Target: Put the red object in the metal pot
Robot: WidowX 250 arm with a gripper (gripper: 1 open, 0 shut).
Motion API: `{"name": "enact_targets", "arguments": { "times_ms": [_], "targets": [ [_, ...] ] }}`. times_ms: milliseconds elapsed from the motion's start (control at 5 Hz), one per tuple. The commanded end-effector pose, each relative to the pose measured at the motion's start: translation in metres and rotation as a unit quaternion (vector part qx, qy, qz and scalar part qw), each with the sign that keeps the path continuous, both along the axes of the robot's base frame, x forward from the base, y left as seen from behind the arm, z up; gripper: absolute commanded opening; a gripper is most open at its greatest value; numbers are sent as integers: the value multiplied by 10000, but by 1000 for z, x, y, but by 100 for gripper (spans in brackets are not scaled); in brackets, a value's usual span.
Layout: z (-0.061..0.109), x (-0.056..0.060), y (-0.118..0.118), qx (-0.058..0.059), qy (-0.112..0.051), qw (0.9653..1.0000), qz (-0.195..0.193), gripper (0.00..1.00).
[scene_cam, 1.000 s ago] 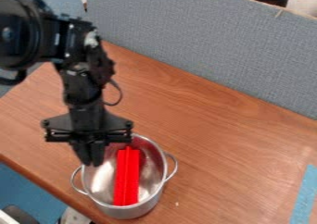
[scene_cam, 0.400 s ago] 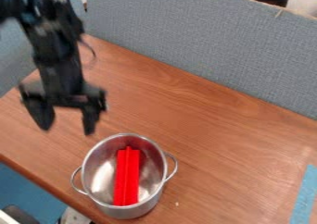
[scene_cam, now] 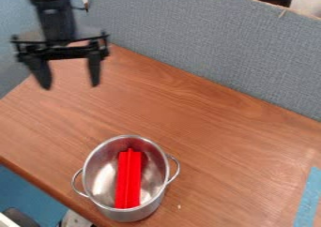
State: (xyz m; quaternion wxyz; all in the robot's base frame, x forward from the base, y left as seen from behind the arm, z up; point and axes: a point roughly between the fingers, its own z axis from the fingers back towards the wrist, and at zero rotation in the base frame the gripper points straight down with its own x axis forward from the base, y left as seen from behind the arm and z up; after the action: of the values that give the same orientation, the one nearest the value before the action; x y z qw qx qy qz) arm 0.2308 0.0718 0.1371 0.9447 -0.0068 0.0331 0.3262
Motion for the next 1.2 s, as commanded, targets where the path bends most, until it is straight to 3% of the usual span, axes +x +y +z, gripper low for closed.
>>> {"name": "enact_targets", "arguments": {
  "times_ms": [0, 200, 400, 600, 800, 1000],
  "targets": [
    [-5, 10, -36, 5, -129, 9998, -163, 100],
    [-33, 7, -65, -31, -129, 9989, -459, 100],
    [-40, 1, -93, -32, -126, 9996, -255, 0],
    [-42, 0, -107, -23, -143, 9998, -114, 100],
    [-48, -3, -124, -4, -152, 9999, 42, 100],
    [-66, 11, -106, -37, -137, 9989, -454, 100]
  ]
}}
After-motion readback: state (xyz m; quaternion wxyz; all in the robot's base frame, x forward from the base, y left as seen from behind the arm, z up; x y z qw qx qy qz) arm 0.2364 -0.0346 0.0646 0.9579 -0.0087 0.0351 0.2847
